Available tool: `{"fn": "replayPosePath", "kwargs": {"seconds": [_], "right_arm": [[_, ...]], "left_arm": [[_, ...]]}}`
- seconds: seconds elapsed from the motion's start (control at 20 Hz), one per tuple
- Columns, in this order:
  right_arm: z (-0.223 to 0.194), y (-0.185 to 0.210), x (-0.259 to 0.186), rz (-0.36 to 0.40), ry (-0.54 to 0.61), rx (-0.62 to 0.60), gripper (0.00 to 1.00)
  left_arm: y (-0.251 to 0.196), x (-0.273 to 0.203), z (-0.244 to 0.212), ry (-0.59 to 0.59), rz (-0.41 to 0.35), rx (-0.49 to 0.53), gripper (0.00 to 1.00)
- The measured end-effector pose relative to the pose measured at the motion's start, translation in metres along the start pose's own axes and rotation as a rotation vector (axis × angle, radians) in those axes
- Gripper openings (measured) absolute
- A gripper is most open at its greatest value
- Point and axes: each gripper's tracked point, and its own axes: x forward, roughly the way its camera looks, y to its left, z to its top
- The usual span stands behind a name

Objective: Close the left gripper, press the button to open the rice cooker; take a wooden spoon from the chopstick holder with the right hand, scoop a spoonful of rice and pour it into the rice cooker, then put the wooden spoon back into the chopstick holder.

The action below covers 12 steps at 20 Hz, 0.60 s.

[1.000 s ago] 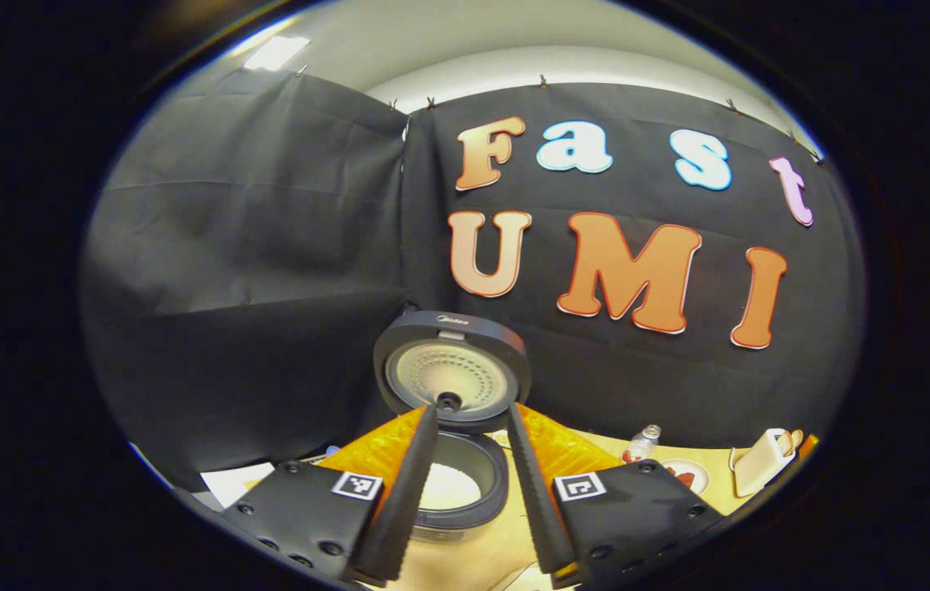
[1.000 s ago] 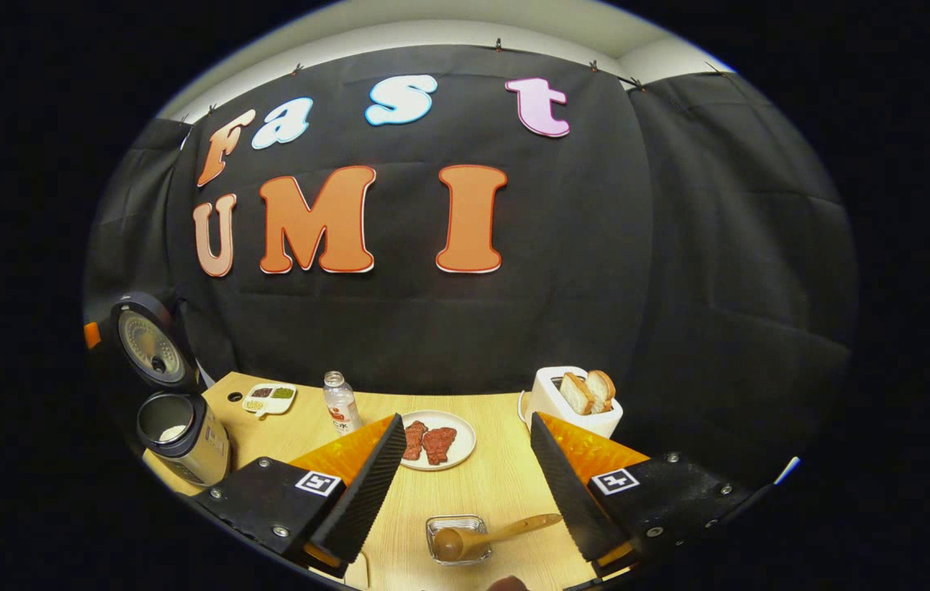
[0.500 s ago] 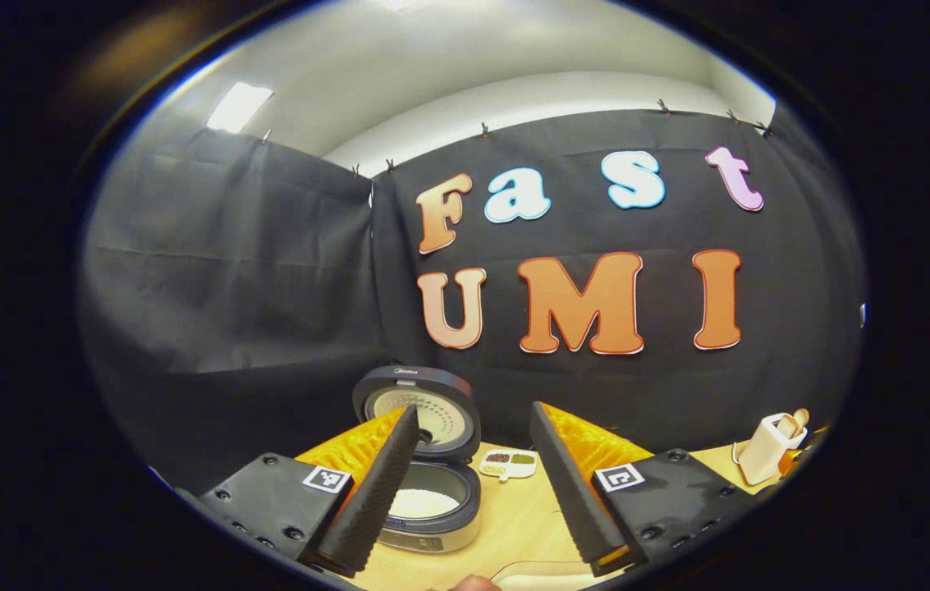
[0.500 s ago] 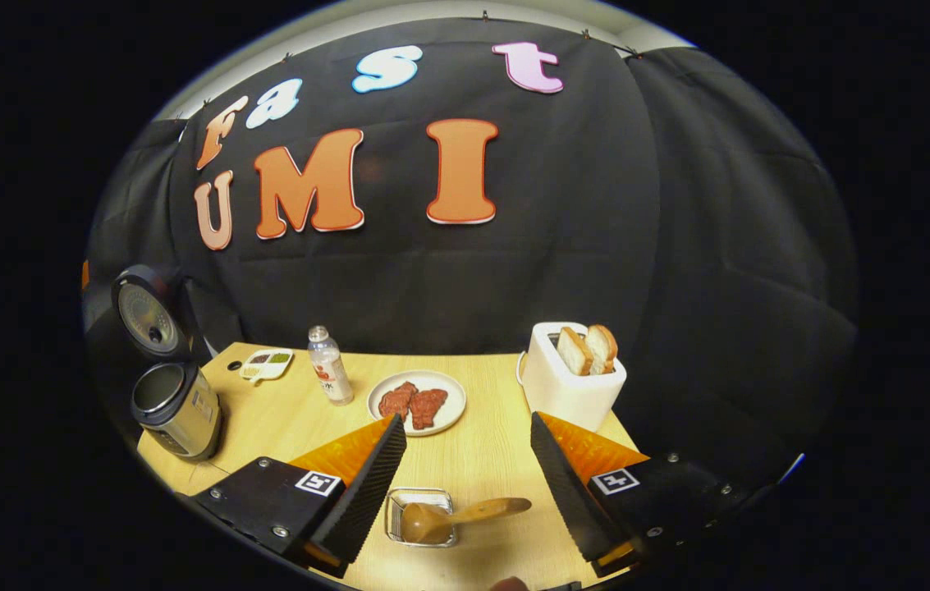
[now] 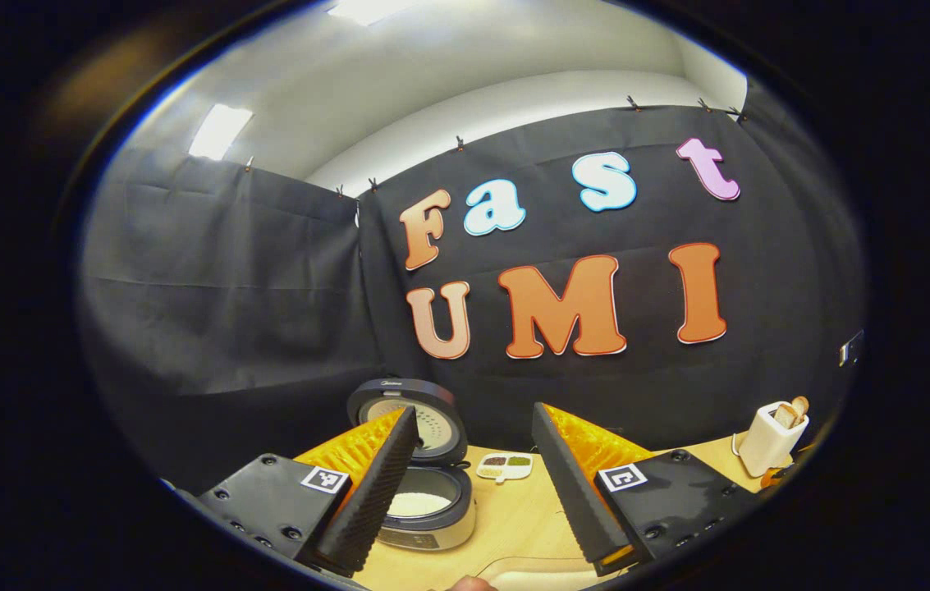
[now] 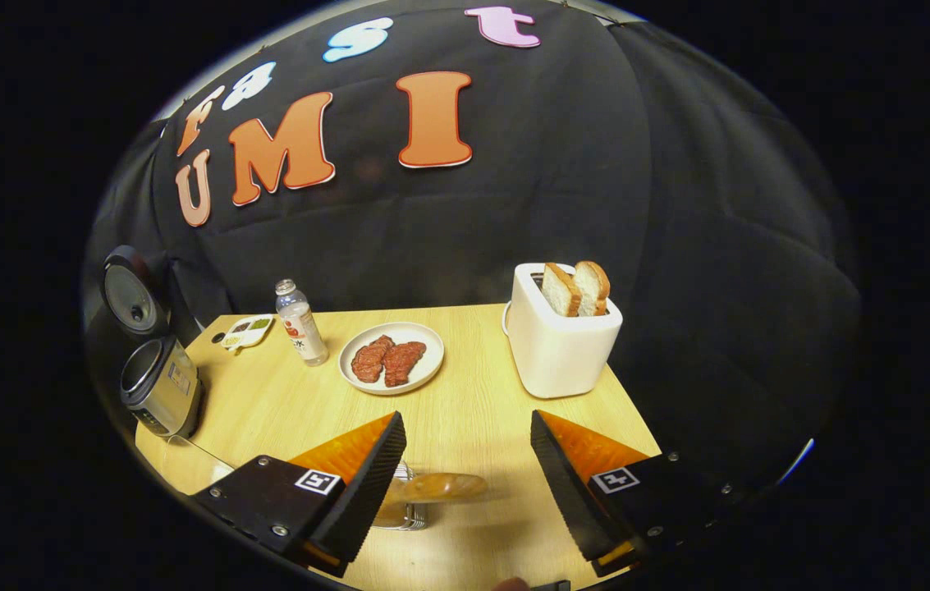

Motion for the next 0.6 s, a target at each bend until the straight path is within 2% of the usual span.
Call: {"fn": "replayPosePath", "kwargs": {"seconds": [0.3, 0.5, 0.6], "right_arm": [[-0.022, 0.003, 0.000, 0.026, 0.054, 0.062, 0.95], [-0.032, 0.017, -0.004, 0.045, 0.071, 0.108, 0.95], [-0.037, 0.018, -0.001, 0.029, 0.066, 0.111, 0.94]], "left_arm": [[-0.030, 0.006, 0.004, -0.016, -0.090, -0.009, 1.00], [-0.030, 0.011, 0.006, -0.029, -0.130, -0.025, 1.00], [-0.026, 0.015, 0.008, -0.038, -0.151, -0.035, 0.98]]}}
